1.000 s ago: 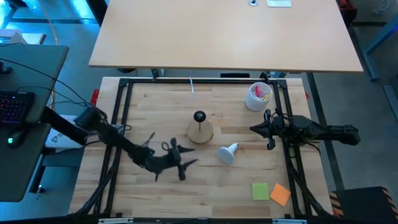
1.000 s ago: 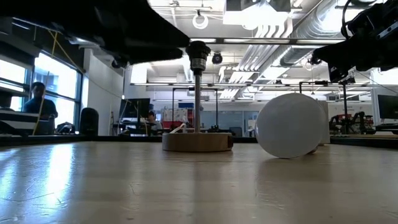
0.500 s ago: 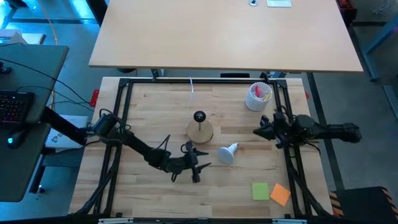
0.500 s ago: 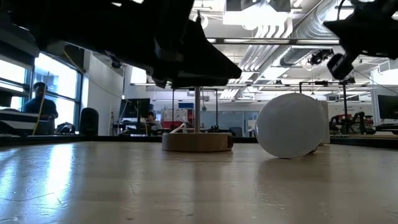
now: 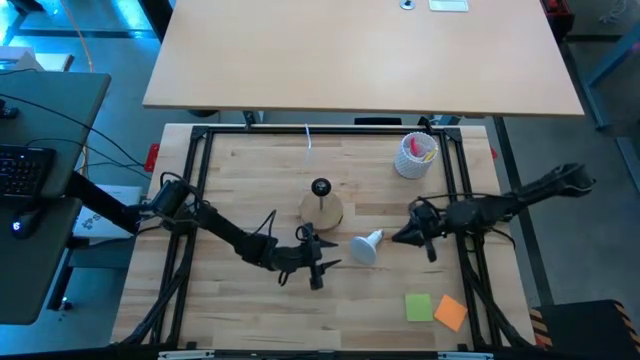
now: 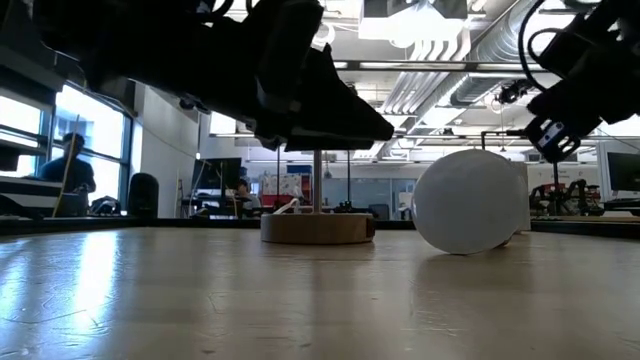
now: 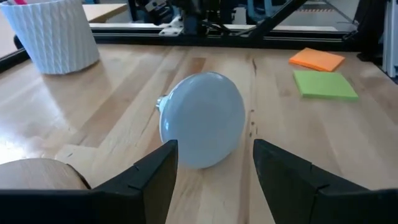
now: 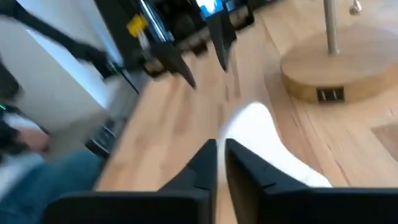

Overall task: Screw lightbulb
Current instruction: Insert the lightbulb into the brown lamp

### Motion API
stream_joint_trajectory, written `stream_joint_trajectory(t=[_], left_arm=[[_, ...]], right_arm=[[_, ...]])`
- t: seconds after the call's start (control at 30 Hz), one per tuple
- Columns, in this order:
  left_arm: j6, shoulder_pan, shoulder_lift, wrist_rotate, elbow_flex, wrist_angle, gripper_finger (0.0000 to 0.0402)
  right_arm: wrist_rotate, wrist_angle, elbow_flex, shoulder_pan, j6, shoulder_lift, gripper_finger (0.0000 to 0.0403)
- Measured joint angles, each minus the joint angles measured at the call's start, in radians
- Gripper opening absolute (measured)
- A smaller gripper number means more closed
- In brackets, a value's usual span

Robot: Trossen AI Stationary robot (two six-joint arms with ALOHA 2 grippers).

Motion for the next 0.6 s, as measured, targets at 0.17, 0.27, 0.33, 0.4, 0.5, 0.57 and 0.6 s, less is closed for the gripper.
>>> stream_joint_trajectory(t=[0.17, 0.27, 0.33, 0.4, 0.5, 0.57, 0.6], left_arm=[[-0.043, -0.005, -0.023, 0.0, 0.0, -0.076, 0.0203], [-0.106, -0.012, -0.068, 0.0, 0.0, -0.21, 0.0203], [-0.147, -0.019, -0.107, 0.0, 0.0, -0.306, 0.0203], [-0.192, -0.03, -0.142, -0.002, 0.0, -0.398, 0.0203], [-0.252, -0.05, -0.184, -0.01, -0.011, -0.508, 0.0203], [-0.293, -0.067, -0.205, -0.04, -0.036, -0.539, 0.0203], [-0.315, -0.077, -0.211, -0.064, -0.051, -0.54, 0.0203]], right_arm=[[-0.003, -0.213, 0.143, -0.03, -0.122, 0.149, 0.0111], [-0.003, -0.319, 0.222, -0.054, -0.212, 0.237, 0.0165], [-0.003, -0.357, 0.268, -0.068, -0.29, 0.29, 0.0196], [-0.003, -0.368, 0.307, -0.082, -0.371, 0.337, 0.022], [-0.008, -0.403, 0.359, -0.107, -0.467, 0.401, 0.0239], [-0.043, -0.433, 0.395, -0.126, -0.514, 0.447, 0.0242], [-0.063, -0.453, 0.411, -0.136, -0.533, 0.471, 0.0243]])
